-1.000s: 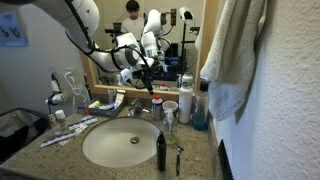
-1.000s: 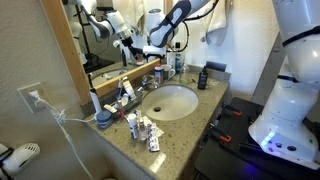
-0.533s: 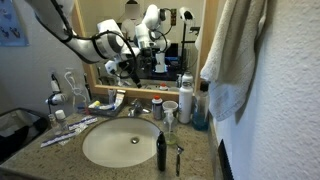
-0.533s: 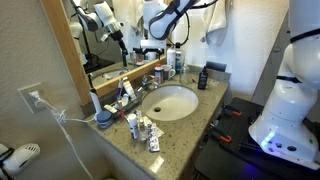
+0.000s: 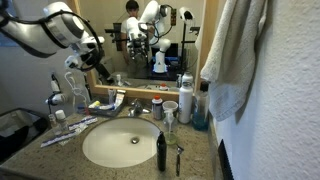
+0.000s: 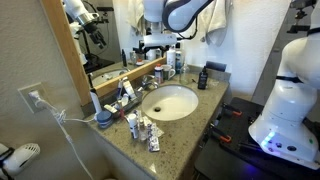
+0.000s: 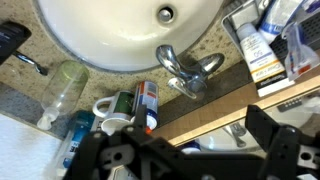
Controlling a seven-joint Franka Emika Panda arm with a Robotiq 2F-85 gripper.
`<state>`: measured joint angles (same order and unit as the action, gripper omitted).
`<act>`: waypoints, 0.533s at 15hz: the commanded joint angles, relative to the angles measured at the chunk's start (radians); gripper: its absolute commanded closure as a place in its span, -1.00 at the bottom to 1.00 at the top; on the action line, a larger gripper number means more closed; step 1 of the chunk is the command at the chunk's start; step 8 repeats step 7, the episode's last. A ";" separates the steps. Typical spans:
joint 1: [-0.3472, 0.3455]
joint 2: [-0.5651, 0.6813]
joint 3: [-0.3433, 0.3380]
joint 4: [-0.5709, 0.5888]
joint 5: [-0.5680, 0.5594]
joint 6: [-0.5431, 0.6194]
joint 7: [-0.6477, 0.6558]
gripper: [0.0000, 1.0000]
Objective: Move the white can with the orange lid to the right side of the tap
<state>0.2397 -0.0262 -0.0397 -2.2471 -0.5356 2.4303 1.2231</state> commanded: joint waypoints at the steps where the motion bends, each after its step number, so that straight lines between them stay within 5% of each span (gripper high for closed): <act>1: -0.031 -0.186 0.119 -0.165 0.013 -0.021 0.015 -1.00; 8: -0.071 -0.320 0.244 -0.269 0.078 -0.021 -0.010 -1.00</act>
